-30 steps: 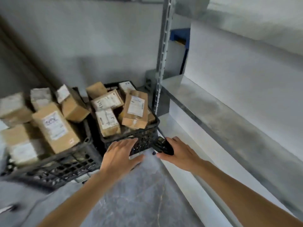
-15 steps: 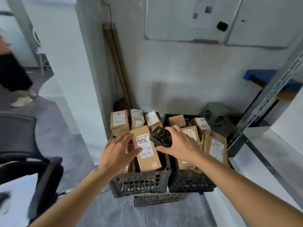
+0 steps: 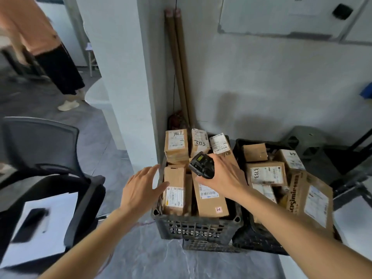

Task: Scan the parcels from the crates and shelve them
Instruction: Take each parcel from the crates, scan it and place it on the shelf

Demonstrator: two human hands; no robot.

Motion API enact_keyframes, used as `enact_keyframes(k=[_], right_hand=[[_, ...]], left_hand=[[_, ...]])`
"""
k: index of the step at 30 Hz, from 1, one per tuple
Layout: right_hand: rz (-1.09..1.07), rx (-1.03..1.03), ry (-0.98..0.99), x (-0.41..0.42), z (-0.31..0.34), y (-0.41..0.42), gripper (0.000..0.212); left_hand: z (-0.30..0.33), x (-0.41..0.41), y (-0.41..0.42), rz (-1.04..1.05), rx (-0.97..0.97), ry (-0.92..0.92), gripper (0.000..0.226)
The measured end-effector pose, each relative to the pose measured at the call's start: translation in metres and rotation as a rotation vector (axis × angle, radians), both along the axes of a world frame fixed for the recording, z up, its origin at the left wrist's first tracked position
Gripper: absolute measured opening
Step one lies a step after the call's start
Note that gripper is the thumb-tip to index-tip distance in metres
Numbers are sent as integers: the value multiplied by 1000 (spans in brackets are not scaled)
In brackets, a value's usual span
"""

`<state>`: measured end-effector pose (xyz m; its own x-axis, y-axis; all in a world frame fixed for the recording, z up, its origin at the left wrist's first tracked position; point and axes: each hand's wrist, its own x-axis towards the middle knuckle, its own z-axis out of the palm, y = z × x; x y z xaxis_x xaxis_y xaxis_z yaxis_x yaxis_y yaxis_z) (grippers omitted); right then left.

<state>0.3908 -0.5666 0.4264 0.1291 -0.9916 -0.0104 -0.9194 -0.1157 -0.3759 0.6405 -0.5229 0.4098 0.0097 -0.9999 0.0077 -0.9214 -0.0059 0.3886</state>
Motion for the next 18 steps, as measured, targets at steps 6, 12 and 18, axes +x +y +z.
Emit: enact_keyframes(k=[6, 12, 18], right_hand=[[5, 83, -29, 5, -49, -15, 79], [18, 219, -49, 20, -97, -21, 86], [-17, 333, -198, 34, -121, -27, 83]], left_hand=[[-54, 6, -13, 55, 86, 32, 67], [-104, 10, -22, 26, 168, 32, 65], [-138, 17, -39, -42, 175, 47, 60]])
